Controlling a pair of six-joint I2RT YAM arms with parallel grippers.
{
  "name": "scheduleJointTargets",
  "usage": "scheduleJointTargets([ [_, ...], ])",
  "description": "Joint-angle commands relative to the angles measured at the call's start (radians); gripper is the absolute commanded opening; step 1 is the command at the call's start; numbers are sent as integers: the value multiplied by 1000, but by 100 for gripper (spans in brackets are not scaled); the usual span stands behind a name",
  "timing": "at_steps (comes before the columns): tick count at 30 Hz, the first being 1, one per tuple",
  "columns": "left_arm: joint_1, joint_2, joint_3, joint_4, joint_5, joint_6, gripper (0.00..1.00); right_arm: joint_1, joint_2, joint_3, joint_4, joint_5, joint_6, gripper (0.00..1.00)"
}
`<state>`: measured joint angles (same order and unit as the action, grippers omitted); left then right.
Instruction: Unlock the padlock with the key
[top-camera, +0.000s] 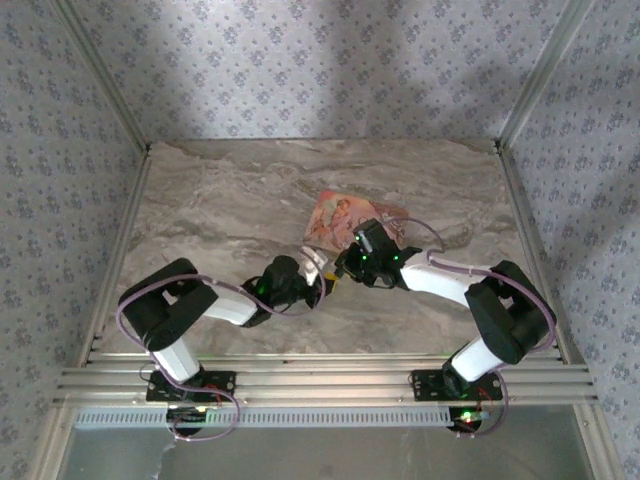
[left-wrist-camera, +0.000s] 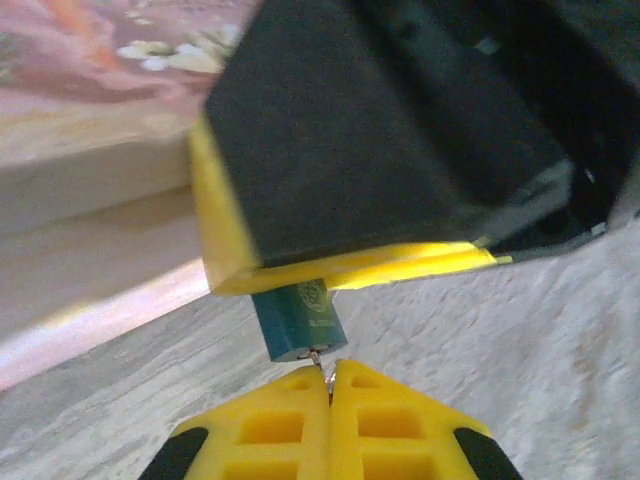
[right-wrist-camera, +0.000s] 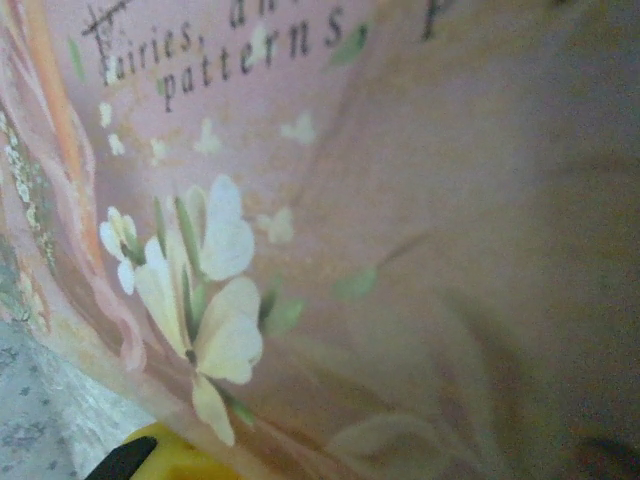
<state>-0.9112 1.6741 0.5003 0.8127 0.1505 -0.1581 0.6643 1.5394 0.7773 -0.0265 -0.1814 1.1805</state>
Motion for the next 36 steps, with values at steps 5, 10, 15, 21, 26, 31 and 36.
scheduleJointTargets([
  [5,-230,21,57,-124,-369,471,0,12,0,39,-65,-118,42,0],
  [10,-278,43,59,-98,-476,508,0,19,-3,41,-96,-115,37,14],
  [15,-248,21,42,-90,-438,397,0,35,-20,30,-109,-92,41,43],
  [21,-209,-7,19,-78,-389,303,0,43,-44,27,-124,-59,42,54],
  [26,-159,-29,2,-72,-346,230,0,48,-65,24,-127,-35,43,58],
  [31,-132,-43,-2,-78,-327,195,0,57,-88,19,-142,-11,42,62],
  [36,-130,-48,1,-79,-327,191,0,77,-121,2,-150,36,59,64],
])
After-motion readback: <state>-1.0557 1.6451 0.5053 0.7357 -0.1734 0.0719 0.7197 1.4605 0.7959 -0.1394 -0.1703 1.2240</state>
